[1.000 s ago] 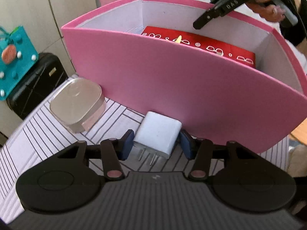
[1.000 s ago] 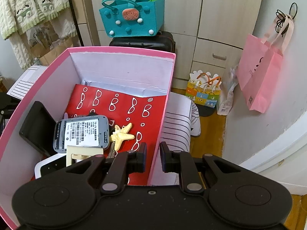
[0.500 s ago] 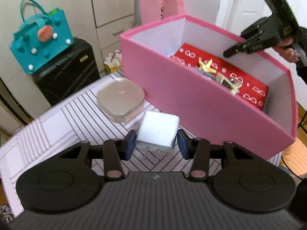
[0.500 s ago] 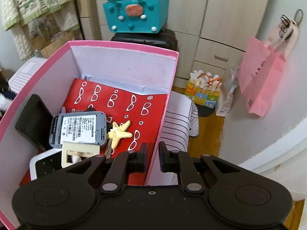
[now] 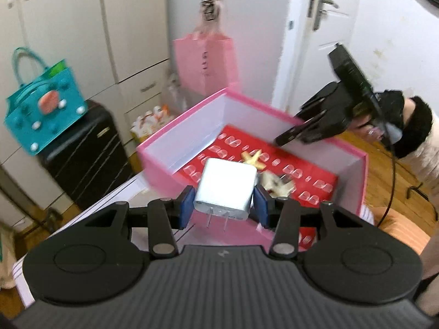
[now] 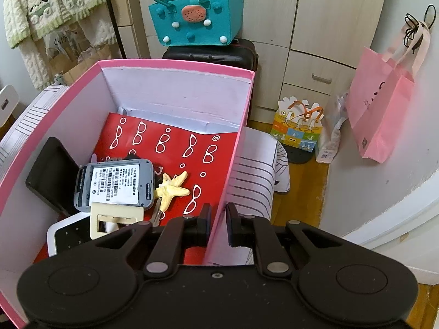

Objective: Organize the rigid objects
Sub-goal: 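Carry the white charger plug into the pink box and release it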

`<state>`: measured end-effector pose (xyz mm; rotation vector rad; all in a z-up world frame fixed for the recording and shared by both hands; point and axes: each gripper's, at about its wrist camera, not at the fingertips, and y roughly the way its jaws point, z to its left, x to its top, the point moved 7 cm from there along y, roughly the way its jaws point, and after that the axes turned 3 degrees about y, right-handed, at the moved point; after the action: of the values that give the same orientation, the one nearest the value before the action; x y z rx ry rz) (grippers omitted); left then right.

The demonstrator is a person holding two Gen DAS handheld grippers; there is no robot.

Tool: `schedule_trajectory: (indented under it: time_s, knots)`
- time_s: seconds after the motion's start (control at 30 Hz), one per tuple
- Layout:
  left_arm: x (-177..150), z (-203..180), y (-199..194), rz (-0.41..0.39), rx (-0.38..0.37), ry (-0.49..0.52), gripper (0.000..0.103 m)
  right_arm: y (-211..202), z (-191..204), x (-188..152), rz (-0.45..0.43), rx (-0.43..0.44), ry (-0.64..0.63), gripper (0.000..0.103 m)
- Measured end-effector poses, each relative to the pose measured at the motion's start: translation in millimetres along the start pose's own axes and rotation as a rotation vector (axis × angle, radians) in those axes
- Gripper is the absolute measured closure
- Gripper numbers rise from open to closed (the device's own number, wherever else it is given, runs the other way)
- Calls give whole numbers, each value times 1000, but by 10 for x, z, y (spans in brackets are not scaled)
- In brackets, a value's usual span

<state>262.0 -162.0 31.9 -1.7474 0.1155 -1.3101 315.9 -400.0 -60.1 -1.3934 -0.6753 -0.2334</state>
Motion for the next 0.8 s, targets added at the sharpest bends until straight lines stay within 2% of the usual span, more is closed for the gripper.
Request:
schedule_trajectory:
  time_s: [0.13, 0.27, 0.33, 0.47, 0.57, 0.67, 0.8]
  knots:
    - [197, -128, 345, 45, -37, 17, 58, 28, 23, -36, 0, -22, -6, 88]
    - [353, -140, 738, 98, -43, 30, 58, 33, 17, -56, 5, -18, 1, 88]
    - [396, -123, 939, 137, -24, 44, 58, 26, 13, -57, 7, -14, 4, 88]
    - [432, -90, 1239, 170, 67, 85, 58, -18, 1, -84, 6, -4, 28, 89]
    - [456, -113, 1351, 185, 68, 103, 58, -79, 16, -100, -2, -5, 26, 89]
    - [454, -106, 1436, 211, 65, 76, 57, -129, 51, -100, -13, -17, -9, 89]
    - [494, -37, 1448, 193, 63, 50, 53, -130, 34, -105, -20, -12, 4, 89]
